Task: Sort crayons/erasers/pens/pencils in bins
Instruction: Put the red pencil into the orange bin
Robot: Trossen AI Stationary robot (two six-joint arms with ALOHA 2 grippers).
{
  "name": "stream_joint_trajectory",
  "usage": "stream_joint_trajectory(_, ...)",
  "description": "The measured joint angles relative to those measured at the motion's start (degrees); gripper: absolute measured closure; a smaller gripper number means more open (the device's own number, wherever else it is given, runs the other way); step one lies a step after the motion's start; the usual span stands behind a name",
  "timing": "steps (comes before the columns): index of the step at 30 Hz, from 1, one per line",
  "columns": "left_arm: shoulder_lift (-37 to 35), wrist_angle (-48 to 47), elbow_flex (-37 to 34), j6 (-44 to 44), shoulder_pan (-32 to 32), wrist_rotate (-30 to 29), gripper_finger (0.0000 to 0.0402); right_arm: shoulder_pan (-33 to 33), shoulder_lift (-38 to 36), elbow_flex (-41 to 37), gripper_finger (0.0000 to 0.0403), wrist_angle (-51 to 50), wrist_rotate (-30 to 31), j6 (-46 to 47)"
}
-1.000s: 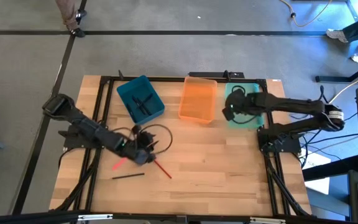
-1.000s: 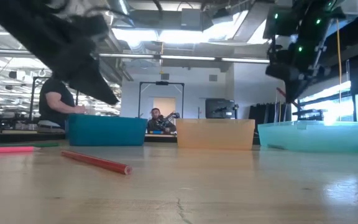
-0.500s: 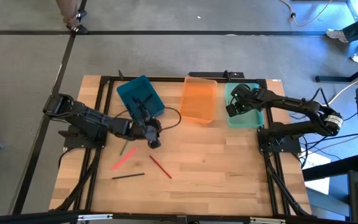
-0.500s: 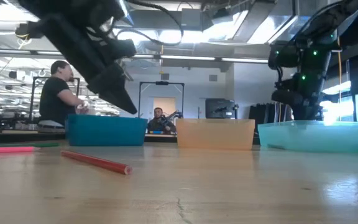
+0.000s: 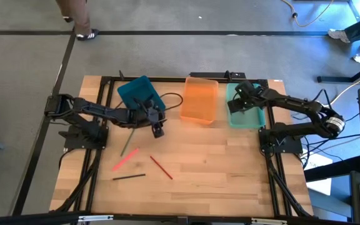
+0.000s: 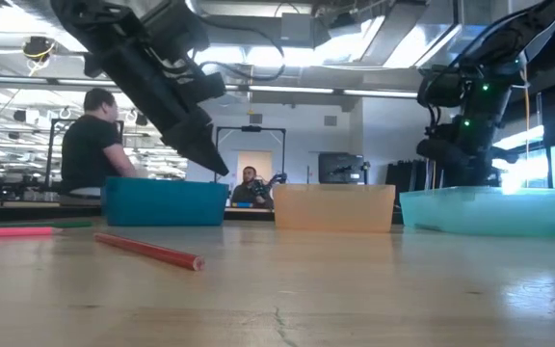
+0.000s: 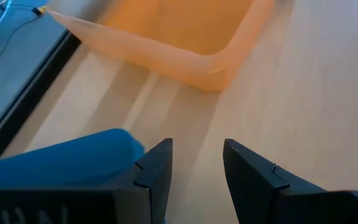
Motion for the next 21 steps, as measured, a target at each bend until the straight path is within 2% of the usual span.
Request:
stream_joint_trajectory(7, 0.0, -0.6, 0.0, 0.4, 2.4, 3.0, 0.0266, 3.7, -1.6, 0.4, 0.0257, 8.1, 0.0, -1.2)
stream_joint_trajectory(12, 0.0, 0.0, 0.0, 0.5, 3.9, 3.2, 0.0266, 6.3, -2.4, 5.8, 0.0257, 9.9, 0.1, -6.2)
stream_joint_trajectory(15, 0.0, 0.0, 0.0, 0.5, 4.7, 3.2, 0.0266, 8.8, -1.8, 7.4, 0.0257, 17.9, -0.7, -8.1)
stream_joint_trajectory(21, 0.0, -0.7, 0.0, -0.2, 4.9, 2.7, 0.0266, 16.2, 3.5, 7.4, 0.0257, 34.9, -7.8, -12.1)
